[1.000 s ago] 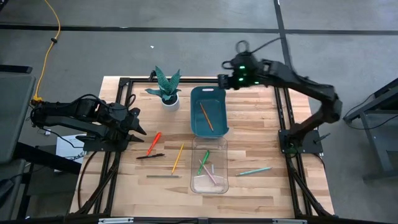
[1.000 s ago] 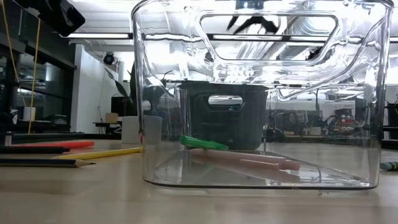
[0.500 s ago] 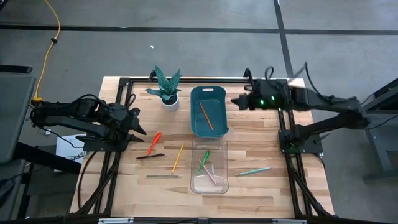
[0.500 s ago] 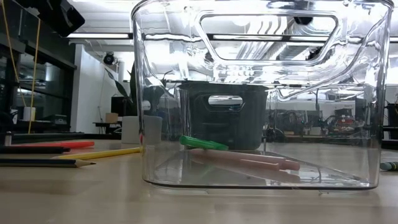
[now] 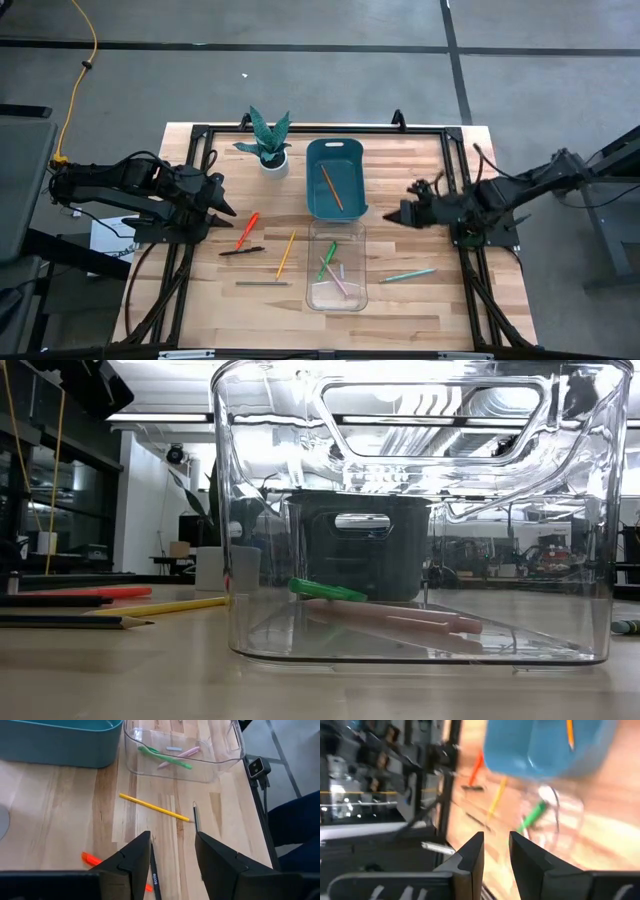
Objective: Sort pens & pencils
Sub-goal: Put the light blue pencil into the blue bin
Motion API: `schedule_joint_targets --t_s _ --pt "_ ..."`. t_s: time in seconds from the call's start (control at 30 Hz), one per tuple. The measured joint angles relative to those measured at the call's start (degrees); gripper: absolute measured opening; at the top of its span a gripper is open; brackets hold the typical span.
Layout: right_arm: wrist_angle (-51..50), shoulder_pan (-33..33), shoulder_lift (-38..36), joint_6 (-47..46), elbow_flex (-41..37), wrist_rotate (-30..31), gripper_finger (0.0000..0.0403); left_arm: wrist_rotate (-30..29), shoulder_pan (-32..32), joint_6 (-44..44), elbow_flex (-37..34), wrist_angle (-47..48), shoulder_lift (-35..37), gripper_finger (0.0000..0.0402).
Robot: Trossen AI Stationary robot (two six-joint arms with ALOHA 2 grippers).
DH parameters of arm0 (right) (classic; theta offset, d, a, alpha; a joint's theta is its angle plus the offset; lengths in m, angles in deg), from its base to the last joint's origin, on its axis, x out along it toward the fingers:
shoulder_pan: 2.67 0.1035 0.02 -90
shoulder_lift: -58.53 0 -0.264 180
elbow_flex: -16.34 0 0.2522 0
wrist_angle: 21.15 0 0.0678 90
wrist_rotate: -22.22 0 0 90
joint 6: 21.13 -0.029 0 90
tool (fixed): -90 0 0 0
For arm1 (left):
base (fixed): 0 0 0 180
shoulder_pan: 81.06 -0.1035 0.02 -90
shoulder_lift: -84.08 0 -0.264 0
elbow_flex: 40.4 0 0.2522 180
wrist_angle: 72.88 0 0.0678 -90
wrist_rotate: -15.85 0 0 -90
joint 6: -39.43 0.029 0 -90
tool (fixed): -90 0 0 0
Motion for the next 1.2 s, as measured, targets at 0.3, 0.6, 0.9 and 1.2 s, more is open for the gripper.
schedule_joint_targets --t_s 0.3,0.6,0.9,1.2 --pt "-14.0 12.6 4.6 -21.0 0.0 1.9 0.0083 -1.5 0.0 -0.5 0.0 0.0 0.0 0.0145" --pt "-27.1 13.2 14.0 -23.4 8.6 -11.4 0.0083 -2.4 0.0 -0.5 0.0 0.0 0.0 0.0145" --pt "-44.1 13.1 18.9 -14.7 20.7 -12.7 0.0083 -3.0 0.0 -0.5 0.0 0.0 0.0 0.0145" --pt "-50.0 12.9 18.4 -3.7 21.7 -16.5 0.0083 -5.0 0.0 -1.0 0.0 0.0 0.0 0.0145"
